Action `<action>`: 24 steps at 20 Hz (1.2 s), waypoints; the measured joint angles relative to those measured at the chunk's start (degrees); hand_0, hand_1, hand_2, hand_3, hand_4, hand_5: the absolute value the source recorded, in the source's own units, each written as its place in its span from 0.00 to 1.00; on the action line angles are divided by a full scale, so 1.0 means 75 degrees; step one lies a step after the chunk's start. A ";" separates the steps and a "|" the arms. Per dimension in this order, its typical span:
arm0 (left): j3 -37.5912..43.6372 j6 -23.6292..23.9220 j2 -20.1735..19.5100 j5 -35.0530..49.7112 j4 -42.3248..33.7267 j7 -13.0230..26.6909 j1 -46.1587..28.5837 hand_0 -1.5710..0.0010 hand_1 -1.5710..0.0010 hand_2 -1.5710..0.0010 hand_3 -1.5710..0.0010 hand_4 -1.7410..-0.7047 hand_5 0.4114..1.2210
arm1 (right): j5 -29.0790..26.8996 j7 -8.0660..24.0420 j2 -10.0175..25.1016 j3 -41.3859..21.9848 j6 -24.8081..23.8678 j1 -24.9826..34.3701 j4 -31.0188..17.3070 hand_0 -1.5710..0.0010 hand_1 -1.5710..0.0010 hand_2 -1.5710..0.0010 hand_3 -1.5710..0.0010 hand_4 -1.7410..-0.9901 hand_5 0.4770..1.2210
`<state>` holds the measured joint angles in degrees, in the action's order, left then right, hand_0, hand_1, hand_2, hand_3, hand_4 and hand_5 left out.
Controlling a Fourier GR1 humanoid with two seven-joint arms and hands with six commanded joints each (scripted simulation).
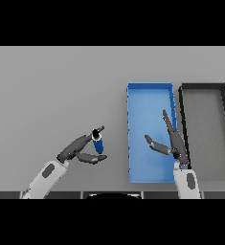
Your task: Pick up the blue pipe and place it into the blue bin.
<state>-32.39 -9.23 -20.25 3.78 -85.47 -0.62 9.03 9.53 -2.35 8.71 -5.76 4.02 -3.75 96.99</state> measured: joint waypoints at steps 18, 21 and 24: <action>-0.0079 0.0122 0.1294 0.0252 0.0948 -0.1012 0.0197 0.15 0.12 0.11 0.13 0.17 0.91 | 0.0048 -0.0174 0.0082 0.0045 0.0001 -0.0091 -0.0071 1.00 1.00 1.00 1.00 0.75 0.11; -0.0213 0.0301 0.1327 0.0002 0.0810 -0.1210 0.0089 0.08 0.06 0.05 0.07 0.22 0.95 | -0.0020 -0.0009 0.0118 0.0078 0.0052 0.0009 -0.0074 1.00 1.00 1.00 1.00 0.76 0.11; -0.0121 0.0319 0.1391 -0.0006 0.0562 -0.1279 0.0158 0.04 0.03 0.03 0.03 0.24 0.98 | 0.0061 -0.0010 0.0164 0.0094 0.0005 0.0000 -0.0106 1.00 1.00 1.00 1.00 0.78 0.10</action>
<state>-33.30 -6.84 -9.82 3.73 -81.25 -10.21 10.22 9.99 -2.42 9.94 -5.05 4.06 -3.75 96.20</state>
